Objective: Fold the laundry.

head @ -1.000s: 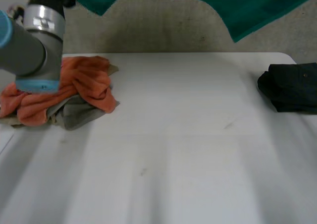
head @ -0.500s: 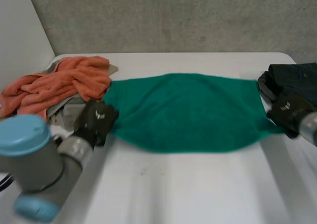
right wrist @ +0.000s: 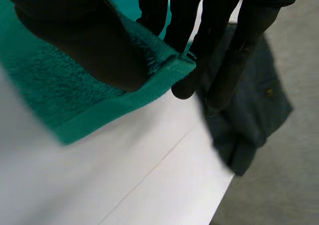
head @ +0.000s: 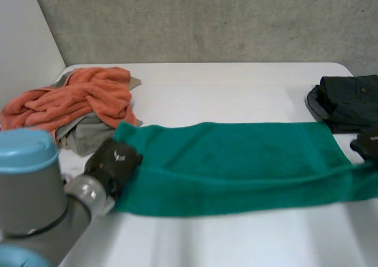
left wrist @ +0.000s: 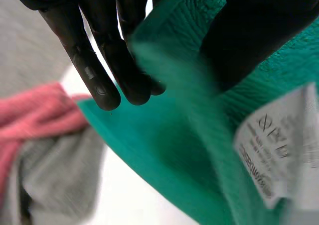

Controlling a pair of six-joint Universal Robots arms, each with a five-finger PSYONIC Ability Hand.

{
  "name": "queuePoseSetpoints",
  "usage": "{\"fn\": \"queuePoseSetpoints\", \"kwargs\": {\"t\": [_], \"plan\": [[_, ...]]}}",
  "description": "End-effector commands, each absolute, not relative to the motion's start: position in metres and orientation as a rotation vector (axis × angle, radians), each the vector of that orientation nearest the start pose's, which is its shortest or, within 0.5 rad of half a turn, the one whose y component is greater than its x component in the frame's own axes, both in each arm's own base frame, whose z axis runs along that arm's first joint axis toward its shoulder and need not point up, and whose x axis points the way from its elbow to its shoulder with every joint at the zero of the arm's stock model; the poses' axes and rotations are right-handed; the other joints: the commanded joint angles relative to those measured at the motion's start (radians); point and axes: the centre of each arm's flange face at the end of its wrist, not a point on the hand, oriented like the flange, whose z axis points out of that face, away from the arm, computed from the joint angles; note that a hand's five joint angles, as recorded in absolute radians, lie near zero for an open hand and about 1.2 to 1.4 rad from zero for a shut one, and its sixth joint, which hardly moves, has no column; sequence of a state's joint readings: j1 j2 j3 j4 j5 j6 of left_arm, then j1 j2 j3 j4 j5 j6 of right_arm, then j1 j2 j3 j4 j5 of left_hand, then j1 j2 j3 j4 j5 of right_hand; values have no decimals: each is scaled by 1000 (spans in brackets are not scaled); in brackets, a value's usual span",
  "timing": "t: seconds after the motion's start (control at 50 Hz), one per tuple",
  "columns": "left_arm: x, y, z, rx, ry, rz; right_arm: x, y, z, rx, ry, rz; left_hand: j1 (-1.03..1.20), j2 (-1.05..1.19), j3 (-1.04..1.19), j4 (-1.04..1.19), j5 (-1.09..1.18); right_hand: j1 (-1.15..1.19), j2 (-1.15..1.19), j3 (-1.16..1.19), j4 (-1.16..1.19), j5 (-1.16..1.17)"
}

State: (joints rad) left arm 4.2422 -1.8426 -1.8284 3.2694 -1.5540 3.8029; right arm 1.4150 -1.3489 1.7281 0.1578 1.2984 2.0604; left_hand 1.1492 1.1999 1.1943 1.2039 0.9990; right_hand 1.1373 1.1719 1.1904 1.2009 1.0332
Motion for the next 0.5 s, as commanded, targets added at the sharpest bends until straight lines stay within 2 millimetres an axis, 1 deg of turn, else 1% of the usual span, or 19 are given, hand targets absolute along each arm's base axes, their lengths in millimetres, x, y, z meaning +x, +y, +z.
{"fn": "queuePoseSetpoints", "kwargs": {"t": [0.02, 0.06, 0.08, 0.1, 0.14, 0.16, 0.2, 0.22, 0.24, 0.28, 0.32, 0.34, 0.36, 0.38, 0.4, 0.42, 0.44, 0.46, 0.5], "plan": [[-285, -276, 149, 1320, 1973, -1838, 137, -355, 182, -1507, 2492, -2009, 247, 196, 202, 192, 223, 259, 224, 206, 195, 188], [-291, -288, 146, 1315, 1949, -1856, 142, -365, 177, -1517, 2475, -2063, 247, 196, 202, 192, 223, 259, 224, 206, 195, 188], [-293, -295, 146, 1309, 1937, -1866, 145, -376, 174, -1514, 2474, -2113, 247, 196, 202, 192, 223, 259, 224, 206, 195, 188], [-299, -307, 143, 1304, 1915, -1880, 147, -383, 172, -1509, 2473, -2138, 247, 196, 202, 192, 223, 259, 224, 206, 195, 188], [-305, -318, 139, 1300, 1895, -1891, 149, -393, 167, -1510, 2479, -2163, 247, 196, 202, 192, 223, 259, 224, 206, 195, 188], [-310, -330, 135, 1295, 1872, -1903, 152, -402, 163, -1511, 2484, -2180, 247, 196, 202, 192, 223, 259, 224, 206, 195, 188], [-315, -339, 135, 1291, 1843, -1918, 156, -410, 161, -1513, 2473, -2200, 247, 196, 202, 192, 223, 259, 224, 206, 195, 188], [-317, -343, 134, 1288, 1832, -1923, 160, -417, 160, -1515, 2455, -2231, 247, 196, 202, 192, 223, 259, 224, 206, 195, 188], [-320, -351, 133, 1285, 1804, -1936, 161, -421, 161, -1516, 2446, -2246, 247, 196, 202, 192, 223, 259, 224, 206, 195, 188], [-324, -358, 134, 1285, 1771, -1946, 163, -428, 159, -1512, 2438, -2268, 247, 196, 202, 192, 223, 259, 224, 206, 195, 188], [-327, -365, 129, 1293, 1735, -1951, 162, -438, 155, -1503, 2452, -2290, 247, 196, 202, 192, 223, 259, 224, 206, 195, 188], [-328, -367, 129, 1295, 1726, -1950, 163, -441, 153, -1501, 2459, -2288, 247, 196, 202, 192, 223, 94, 60, 41, 31, 24], [-328, -368, 127, 1299, 1723, -1947, 164, -444, 148, -1496, 2477, -2286, 175, 124, 130, 120, 150, -919, -953, -972, -982, -989], [-330, -369, 125, 1305, 1706, -1945, 166, -444, 146, -1497, 2485, -2284, -692, -743, -737, -747, -716, -963, -997, -1016, -1026, -1033], [-331, -370, 126, 1307, 1699, -1946, 168, -444, 146, -1494, 2489, -2284, -975, -1025, -1020, -1029, -999, -963, -997, -1016, -1026, -1033], [-331, -370, 127, 1309, 1693, -1949, 171, -443, 144, -1500, 2491, -2279, -853, -903, -898, -907, -877, -963, -997, -1016, -1026, -1033], [-333, -369, 128, 1309, 1682, -1956, 177, -441, 148, -1489, 2477, -2293, -888, -939, -933, -943, -913, -963, -997, -1016, -1026, -1033], [-334, -369, 129, 1305, 1686, -1961, 179, -440, 152, -1480, 2463, -2307, -975, -1025, -1020, -1029, -999, -963, -997, -1016, -1026, -1033], [-336, -366, 131, 1306, 1688, -1970, 181, -438, 165, -1449, 2443, -2345, -971, -1022, -1016, -1026, -995, -963, -997, -1016, -1026, -1033]]}}
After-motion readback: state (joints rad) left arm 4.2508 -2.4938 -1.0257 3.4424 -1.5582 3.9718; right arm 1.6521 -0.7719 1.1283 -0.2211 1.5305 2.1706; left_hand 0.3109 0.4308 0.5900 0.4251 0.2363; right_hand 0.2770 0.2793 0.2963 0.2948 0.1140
